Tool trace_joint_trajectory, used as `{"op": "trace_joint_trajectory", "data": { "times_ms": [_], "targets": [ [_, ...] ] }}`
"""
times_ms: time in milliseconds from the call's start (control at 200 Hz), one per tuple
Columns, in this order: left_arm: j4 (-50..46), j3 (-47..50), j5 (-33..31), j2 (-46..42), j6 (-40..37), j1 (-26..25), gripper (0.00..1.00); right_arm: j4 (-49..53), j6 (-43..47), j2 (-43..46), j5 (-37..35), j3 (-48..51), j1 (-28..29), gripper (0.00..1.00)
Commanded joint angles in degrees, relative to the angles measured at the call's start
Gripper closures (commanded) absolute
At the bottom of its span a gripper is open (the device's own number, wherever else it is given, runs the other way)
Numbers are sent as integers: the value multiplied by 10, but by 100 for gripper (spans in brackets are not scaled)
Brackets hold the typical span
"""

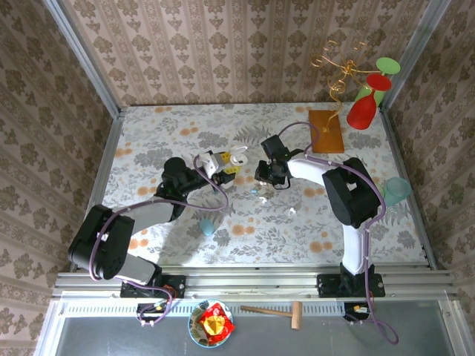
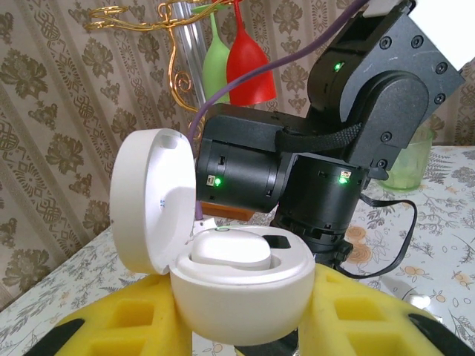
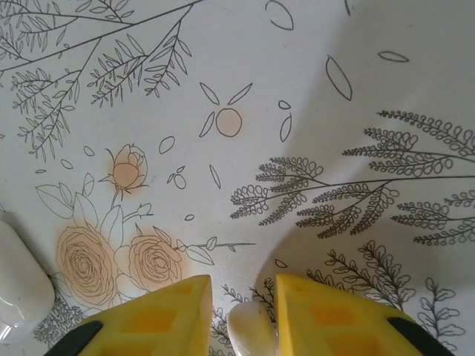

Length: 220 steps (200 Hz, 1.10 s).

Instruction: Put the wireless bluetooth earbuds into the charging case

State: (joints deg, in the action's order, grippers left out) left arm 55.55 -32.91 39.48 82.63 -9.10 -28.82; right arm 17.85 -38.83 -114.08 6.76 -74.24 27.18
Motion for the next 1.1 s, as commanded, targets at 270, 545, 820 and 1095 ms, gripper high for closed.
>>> {"op": "trace_joint_trajectory", "data": {
  "times_ms": [270, 545, 820, 1095],
  "targets": [
    [51, 27, -22, -31, 35, 55, 85, 110, 175, 44, -170, -19, 55, 65],
    [3, 38, -51, -73, 9, 72, 84, 156, 257, 30, -206, -57, 83, 64],
    [-4, 39, -55, -81, 5, 71, 84, 268, 236, -21, -246, -139, 84, 69],
    [-8, 38, -56, -80, 1, 71, 85, 308, 213, -54, -264, -178, 101, 69]
  ]
}}
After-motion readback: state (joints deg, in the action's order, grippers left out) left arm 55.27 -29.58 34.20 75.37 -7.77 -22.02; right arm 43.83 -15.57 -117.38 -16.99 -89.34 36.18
